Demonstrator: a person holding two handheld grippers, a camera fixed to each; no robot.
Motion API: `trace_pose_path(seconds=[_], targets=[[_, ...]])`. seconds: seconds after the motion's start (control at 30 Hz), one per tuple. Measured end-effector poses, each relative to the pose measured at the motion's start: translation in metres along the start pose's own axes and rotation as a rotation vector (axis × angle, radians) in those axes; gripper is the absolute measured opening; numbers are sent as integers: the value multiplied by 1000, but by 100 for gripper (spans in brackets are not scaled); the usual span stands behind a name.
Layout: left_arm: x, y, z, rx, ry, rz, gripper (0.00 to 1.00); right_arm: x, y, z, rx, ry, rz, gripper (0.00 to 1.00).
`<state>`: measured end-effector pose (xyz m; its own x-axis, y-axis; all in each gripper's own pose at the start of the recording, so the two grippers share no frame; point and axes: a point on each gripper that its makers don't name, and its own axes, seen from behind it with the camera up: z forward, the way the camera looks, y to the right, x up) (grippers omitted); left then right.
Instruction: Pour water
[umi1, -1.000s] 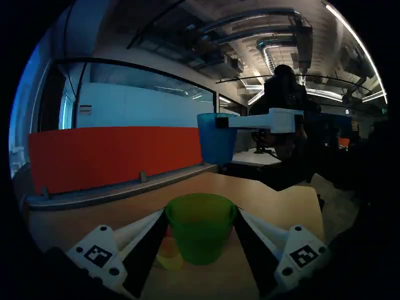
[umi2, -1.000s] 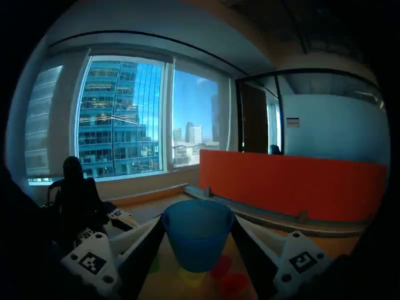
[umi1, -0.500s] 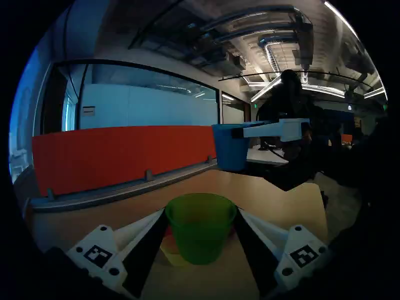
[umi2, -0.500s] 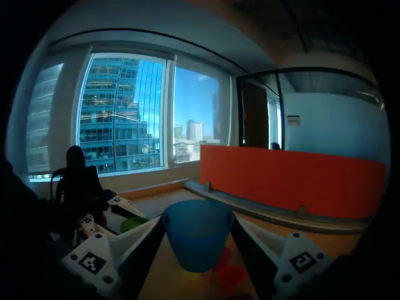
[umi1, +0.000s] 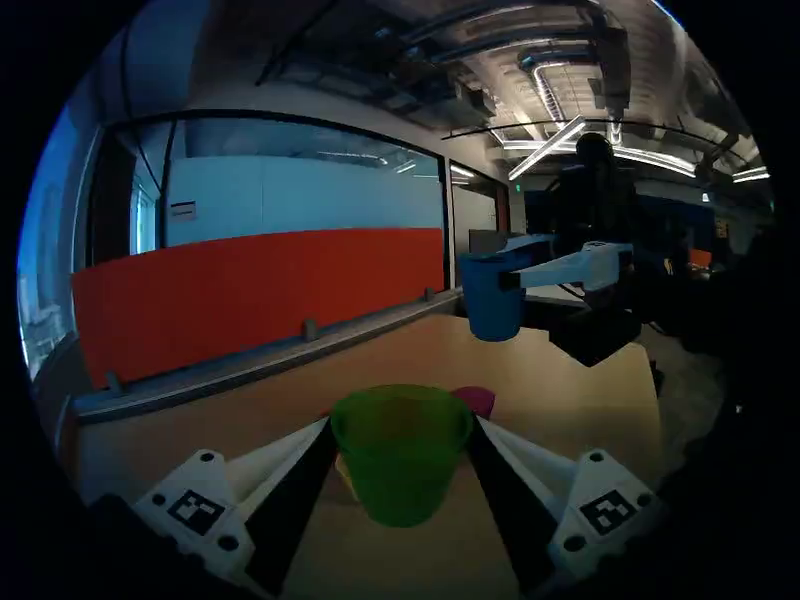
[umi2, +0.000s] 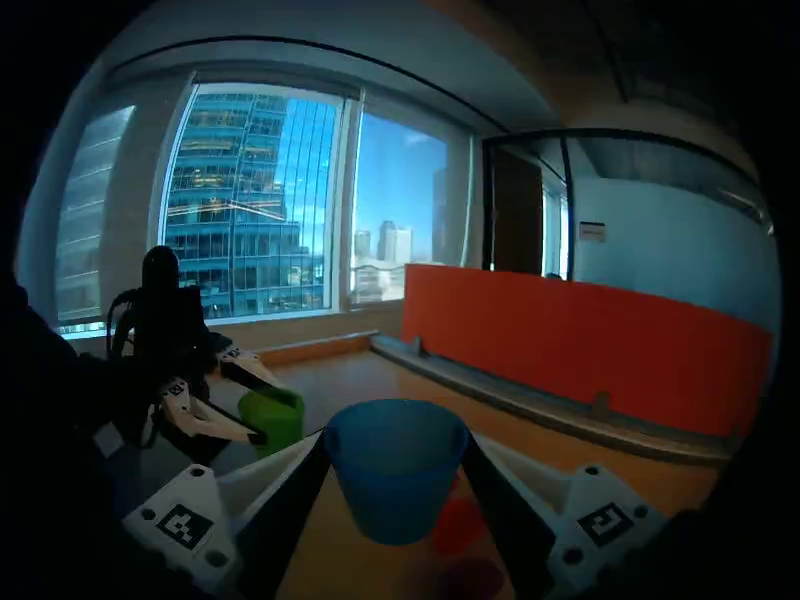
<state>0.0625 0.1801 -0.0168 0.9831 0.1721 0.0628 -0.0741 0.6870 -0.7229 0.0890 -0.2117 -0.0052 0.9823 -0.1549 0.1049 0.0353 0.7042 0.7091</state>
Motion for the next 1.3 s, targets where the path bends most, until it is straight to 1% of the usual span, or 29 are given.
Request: trace_pose_path(seconds=[0.3,0.6,1.1,1.3], targets=[[-22,-1,-4,-7,-76,11,88,-31,-6,-6,34,-72,-14,91],[-52,-1,-6,-19,-179,33,88,-63,-7,-5,58,-153,-26,91],[-95,3,-5,-51,-315,31,88,-111,-11,4,115,-283,-42,91],[-111,3,-2,-58,-354,26,88,-134,-16,11,142,-342,-53,91]])
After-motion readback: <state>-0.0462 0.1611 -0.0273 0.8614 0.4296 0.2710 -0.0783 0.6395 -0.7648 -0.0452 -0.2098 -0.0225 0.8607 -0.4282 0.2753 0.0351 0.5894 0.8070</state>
